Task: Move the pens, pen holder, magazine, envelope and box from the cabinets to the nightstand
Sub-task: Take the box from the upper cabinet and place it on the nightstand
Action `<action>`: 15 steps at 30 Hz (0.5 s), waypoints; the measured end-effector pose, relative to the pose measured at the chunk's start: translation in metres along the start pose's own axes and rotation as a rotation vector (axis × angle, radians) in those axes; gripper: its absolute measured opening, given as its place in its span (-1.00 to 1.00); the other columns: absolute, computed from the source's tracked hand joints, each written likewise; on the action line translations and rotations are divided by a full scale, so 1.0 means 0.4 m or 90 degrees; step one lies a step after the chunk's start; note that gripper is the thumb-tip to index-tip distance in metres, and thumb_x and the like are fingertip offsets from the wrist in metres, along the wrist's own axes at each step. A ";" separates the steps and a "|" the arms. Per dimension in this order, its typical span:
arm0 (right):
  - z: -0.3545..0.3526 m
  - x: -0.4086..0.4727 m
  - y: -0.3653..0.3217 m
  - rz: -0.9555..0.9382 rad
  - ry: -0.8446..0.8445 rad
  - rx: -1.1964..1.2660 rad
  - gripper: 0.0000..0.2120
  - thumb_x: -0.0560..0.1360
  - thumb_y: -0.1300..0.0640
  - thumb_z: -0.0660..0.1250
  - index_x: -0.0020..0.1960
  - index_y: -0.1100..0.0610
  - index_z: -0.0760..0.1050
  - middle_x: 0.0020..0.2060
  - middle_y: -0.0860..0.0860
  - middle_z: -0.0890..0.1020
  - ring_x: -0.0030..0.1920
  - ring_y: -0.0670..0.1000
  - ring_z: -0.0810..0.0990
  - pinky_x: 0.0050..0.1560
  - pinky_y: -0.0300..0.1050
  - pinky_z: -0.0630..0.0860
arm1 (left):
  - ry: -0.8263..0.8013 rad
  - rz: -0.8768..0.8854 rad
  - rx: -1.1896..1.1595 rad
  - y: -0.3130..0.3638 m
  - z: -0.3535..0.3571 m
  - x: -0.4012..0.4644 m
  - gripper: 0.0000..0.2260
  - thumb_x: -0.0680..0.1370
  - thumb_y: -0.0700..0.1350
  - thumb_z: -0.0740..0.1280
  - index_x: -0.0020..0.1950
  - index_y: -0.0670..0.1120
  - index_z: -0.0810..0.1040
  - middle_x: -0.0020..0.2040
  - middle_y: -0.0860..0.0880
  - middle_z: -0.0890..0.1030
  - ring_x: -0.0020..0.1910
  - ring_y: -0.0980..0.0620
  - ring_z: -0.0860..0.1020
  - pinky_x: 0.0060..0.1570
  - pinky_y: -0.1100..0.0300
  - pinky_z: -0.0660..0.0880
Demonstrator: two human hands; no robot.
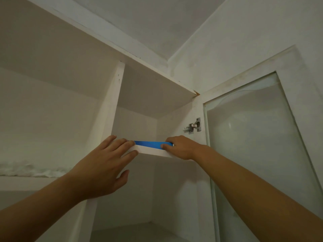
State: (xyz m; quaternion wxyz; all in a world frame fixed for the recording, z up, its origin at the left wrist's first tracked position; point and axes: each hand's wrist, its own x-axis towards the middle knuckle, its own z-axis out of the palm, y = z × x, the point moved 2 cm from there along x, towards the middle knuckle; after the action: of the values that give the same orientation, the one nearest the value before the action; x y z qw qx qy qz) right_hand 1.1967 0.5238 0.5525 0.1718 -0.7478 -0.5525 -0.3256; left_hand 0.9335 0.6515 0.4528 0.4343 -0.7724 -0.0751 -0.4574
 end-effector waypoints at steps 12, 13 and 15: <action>0.019 0.019 0.012 0.025 0.015 0.137 -0.50 0.60 -0.29 0.27 0.05 0.18 0.57 -0.18 0.04 0.55 -0.21 0.02 0.50 -0.12 -0.05 0.38 | 0.000 -0.004 -0.004 0.001 -0.001 -0.001 -0.53 0.58 0.15 0.17 0.42 -0.02 0.49 0.41 -0.08 0.51 0.35 -0.10 0.50 0.47 -0.15 0.37; 0.014 0.017 0.008 0.015 0.024 0.132 -0.49 0.60 -0.29 0.28 0.02 0.19 0.54 -0.21 0.02 0.50 -0.23 0.02 0.47 -0.13 -0.05 0.36 | -0.002 -0.006 -0.004 0.000 0.000 -0.001 -0.53 0.58 0.15 0.17 0.42 -0.01 0.49 0.41 -0.08 0.51 0.35 -0.10 0.50 0.47 -0.15 0.37; 0.003 0.008 0.000 -0.008 0.039 0.106 -0.54 0.60 -0.32 0.27 -0.06 0.10 0.49 -0.21 -0.02 0.47 -0.23 -0.01 0.46 -0.14 -0.09 0.37 | 0.001 -0.006 -0.004 0.000 -0.001 0.000 -0.53 0.58 0.15 0.16 0.42 -0.01 0.49 0.40 -0.08 0.52 0.34 -0.09 0.51 0.47 -0.15 0.37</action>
State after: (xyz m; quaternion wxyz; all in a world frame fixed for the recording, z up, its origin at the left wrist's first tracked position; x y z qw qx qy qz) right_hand 1.1975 0.5270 0.5538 0.2479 -0.7171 -0.5770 -0.3023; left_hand 0.9334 0.6513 0.4529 0.4296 -0.7730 -0.0766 -0.4604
